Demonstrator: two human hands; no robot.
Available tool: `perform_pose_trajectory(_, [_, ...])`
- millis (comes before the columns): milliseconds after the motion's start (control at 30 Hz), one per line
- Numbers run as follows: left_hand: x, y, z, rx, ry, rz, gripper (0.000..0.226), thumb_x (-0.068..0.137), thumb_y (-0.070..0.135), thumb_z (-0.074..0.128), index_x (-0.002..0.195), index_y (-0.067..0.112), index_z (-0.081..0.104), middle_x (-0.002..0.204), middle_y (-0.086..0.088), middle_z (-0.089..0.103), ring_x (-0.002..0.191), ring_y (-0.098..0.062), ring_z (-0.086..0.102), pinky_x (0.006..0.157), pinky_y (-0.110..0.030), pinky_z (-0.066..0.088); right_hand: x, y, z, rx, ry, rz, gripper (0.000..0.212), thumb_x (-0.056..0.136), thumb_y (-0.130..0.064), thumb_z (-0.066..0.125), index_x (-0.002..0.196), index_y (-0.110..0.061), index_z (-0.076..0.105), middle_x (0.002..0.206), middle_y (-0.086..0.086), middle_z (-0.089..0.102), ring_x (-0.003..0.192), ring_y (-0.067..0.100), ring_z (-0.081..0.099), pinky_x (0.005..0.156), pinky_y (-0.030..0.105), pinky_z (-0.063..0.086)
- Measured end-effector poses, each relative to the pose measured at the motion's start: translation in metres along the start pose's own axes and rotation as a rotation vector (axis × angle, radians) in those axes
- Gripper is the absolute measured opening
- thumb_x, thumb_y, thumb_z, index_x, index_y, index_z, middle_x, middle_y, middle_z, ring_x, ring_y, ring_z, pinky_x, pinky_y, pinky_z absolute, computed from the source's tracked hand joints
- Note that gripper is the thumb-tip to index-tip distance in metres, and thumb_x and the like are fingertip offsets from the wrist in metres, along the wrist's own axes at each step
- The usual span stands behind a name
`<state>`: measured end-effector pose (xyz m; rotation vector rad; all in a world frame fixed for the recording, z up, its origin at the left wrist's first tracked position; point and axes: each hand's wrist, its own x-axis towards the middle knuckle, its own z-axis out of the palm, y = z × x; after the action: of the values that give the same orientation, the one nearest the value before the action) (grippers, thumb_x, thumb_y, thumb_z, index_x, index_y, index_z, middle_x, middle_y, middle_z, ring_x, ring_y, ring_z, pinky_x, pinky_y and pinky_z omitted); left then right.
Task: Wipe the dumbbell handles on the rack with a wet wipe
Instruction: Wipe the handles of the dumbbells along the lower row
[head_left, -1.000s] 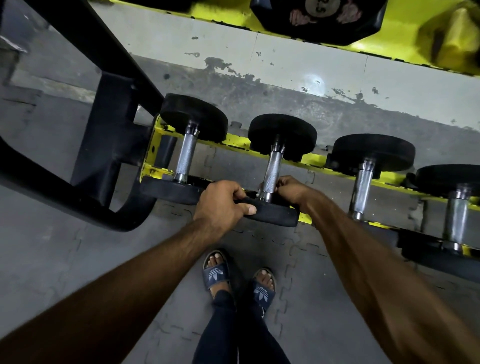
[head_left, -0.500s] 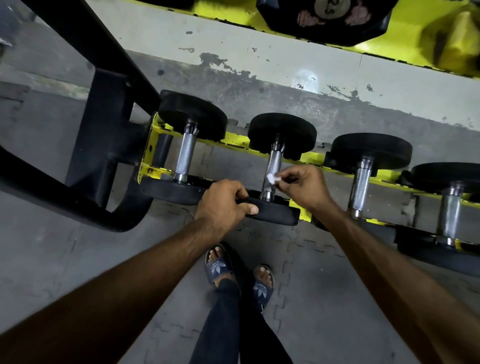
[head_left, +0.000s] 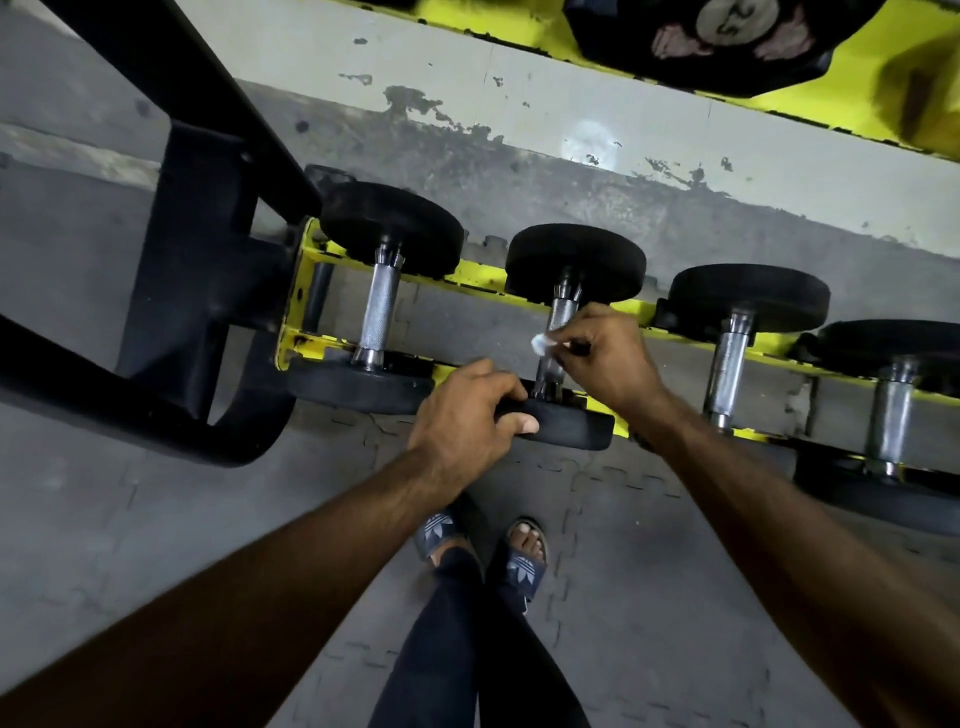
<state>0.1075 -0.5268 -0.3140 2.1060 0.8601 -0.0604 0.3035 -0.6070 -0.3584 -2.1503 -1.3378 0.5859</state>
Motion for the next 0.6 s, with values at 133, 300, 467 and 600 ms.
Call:
perform_pose_trajectory(133, [0.002, -0.008, -0.001, -0.03, -0.022, 0.049, 0.029, 0.08, 0.034, 0.08, 0.106, 0.022, 0.073, 0.101, 0.008, 0.061, 0.097, -0.015, 0.057, 0.083, -0.037, 0.052, 0.003, -0.01, -0.013, -0.098, -0.529, -0.145, 0.014, 0.079, -0.011, 0.08, 0.091, -0.017, 0.081, 0.095, 0.003, 0.075, 0.088, 0.019, 0.068, 0.084, 0.029, 0.053])
perform_pose_trajectory(300, [0.004, -0.016, -0.003, -0.04, -0.053, 0.089, 0.029, 0.083, 0.027, 0.078, 0.11, 0.018, 0.074, 0.101, 0.006, 0.063, 0.097, -0.016, 0.06, 0.083, -0.039, 0.054, 0.026, -0.015, -0.011, -0.328, -0.27, -0.032, 0.014, 0.079, -0.008, 0.069, 0.088, -0.012, 0.079, 0.093, 0.009, 0.067, 0.088, 0.031, 0.066, 0.076, 0.038, 0.055])
perform_pose_trajectory(467, [0.005, -0.018, -0.003, -0.047, -0.064, 0.115, 0.028, 0.084, 0.023, 0.078, 0.111, 0.016, 0.074, 0.101, 0.002, 0.063, 0.097, -0.019, 0.06, 0.082, -0.041, 0.054, 0.029, -0.031, -0.015, -0.417, -0.704, -0.121, 0.013, 0.079, -0.017, 0.074, 0.09, -0.021, 0.079, 0.095, 0.001, 0.068, 0.088, 0.023, 0.064, 0.077, 0.031, 0.052])
perform_pose_trajectory(600, [0.005, -0.018, -0.002, -0.041, -0.056, 0.123, 0.027, 0.085, 0.023, 0.077, 0.11, 0.016, 0.074, 0.1, 0.002, 0.063, 0.097, -0.019, 0.059, 0.081, -0.04, 0.053, 0.022, -0.013, -0.017, -0.226, -0.35, -0.048, 0.025, 0.067, 0.001, 0.073, 0.085, -0.014, 0.08, 0.089, 0.005, 0.072, 0.085, 0.026, 0.068, 0.073, 0.034, 0.055])
